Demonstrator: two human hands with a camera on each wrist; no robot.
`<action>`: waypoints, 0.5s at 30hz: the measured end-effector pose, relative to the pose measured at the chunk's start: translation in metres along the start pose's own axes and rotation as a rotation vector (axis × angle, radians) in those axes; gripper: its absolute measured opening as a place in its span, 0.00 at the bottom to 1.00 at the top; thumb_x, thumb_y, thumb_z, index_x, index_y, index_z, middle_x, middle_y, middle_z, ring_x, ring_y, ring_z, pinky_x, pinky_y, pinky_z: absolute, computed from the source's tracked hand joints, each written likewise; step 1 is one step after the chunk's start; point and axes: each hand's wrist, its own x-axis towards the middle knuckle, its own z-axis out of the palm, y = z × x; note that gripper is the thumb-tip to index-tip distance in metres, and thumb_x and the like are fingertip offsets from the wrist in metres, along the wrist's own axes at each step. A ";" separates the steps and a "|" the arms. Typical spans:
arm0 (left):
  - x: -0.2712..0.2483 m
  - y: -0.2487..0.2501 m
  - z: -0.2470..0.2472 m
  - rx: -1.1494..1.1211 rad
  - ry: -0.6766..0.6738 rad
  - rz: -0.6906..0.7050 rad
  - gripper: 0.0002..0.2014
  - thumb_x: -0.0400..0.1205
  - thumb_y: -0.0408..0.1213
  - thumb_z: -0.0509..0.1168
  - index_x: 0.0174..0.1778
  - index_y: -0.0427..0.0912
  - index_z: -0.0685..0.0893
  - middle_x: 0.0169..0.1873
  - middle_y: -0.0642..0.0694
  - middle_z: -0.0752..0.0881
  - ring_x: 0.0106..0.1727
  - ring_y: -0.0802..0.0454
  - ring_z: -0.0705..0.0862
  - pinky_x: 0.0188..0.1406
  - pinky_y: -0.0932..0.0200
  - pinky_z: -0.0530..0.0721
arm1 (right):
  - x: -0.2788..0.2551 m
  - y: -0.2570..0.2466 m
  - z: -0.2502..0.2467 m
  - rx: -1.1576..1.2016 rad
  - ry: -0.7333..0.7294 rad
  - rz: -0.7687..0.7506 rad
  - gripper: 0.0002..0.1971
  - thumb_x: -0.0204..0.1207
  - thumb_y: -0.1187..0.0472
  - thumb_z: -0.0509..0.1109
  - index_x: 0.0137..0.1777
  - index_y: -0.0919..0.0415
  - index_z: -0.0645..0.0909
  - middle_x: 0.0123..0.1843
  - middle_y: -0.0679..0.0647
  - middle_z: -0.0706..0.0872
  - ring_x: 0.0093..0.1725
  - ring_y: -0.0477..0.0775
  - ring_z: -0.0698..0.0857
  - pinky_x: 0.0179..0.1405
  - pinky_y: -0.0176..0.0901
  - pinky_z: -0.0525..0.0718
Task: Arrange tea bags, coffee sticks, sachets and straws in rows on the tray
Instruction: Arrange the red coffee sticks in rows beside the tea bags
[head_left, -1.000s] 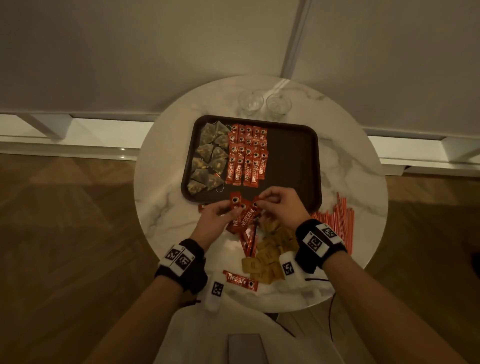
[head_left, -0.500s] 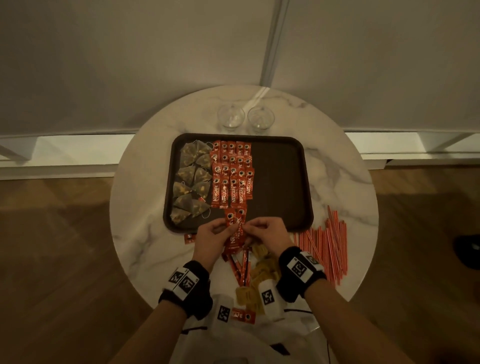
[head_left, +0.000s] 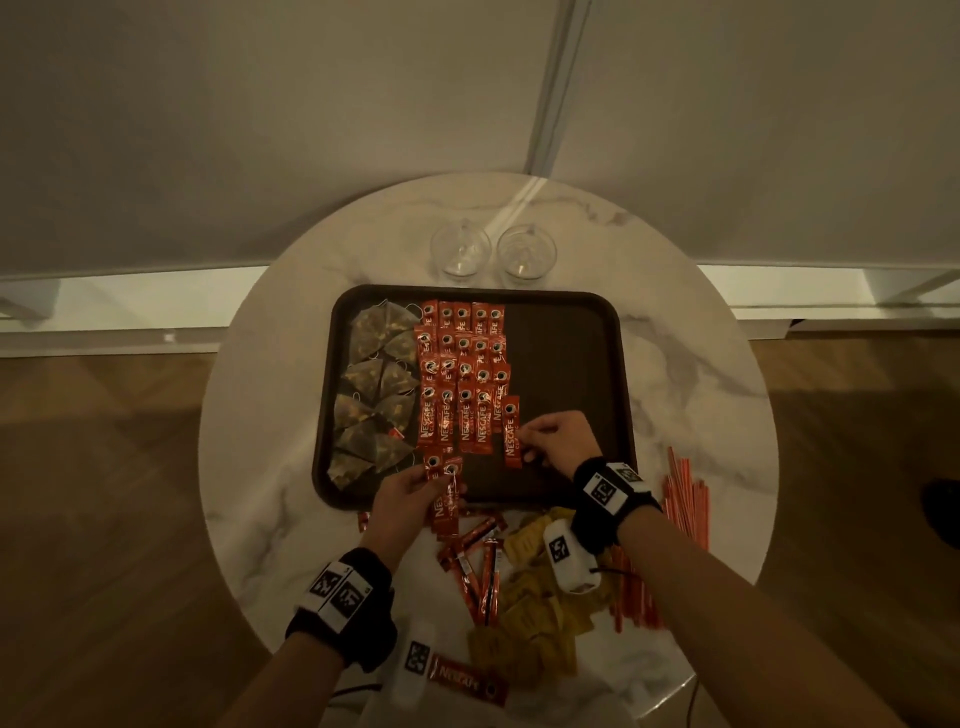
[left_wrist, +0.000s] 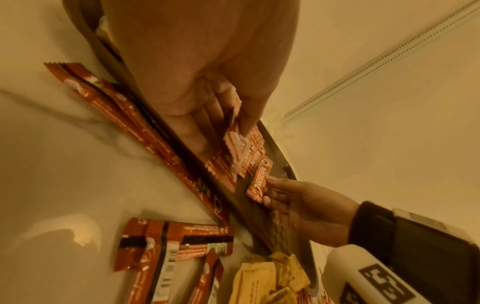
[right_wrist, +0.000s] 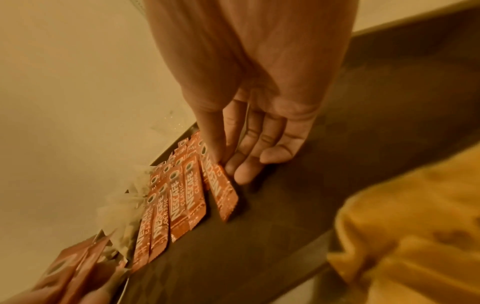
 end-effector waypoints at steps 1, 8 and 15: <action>0.001 0.001 -0.001 0.004 0.005 0.002 0.07 0.85 0.32 0.62 0.55 0.43 0.84 0.46 0.42 0.92 0.44 0.50 0.91 0.42 0.56 0.89 | 0.003 -0.002 0.002 -0.008 -0.001 0.001 0.04 0.78 0.61 0.73 0.47 0.61 0.88 0.44 0.56 0.92 0.32 0.45 0.86 0.27 0.33 0.81; 0.005 -0.003 -0.004 0.035 0.028 0.005 0.06 0.85 0.31 0.63 0.51 0.43 0.86 0.47 0.38 0.91 0.47 0.44 0.90 0.51 0.48 0.88 | 0.012 -0.010 0.003 -0.045 -0.010 -0.024 0.05 0.78 0.62 0.73 0.41 0.58 0.87 0.42 0.56 0.91 0.31 0.46 0.86 0.23 0.29 0.79; 0.005 -0.001 -0.001 0.096 0.005 0.016 0.06 0.85 0.33 0.63 0.53 0.46 0.84 0.51 0.40 0.90 0.51 0.44 0.90 0.56 0.45 0.87 | 0.016 -0.015 0.004 -0.047 0.002 -0.002 0.05 0.78 0.62 0.73 0.43 0.62 0.88 0.39 0.54 0.90 0.28 0.46 0.84 0.18 0.26 0.75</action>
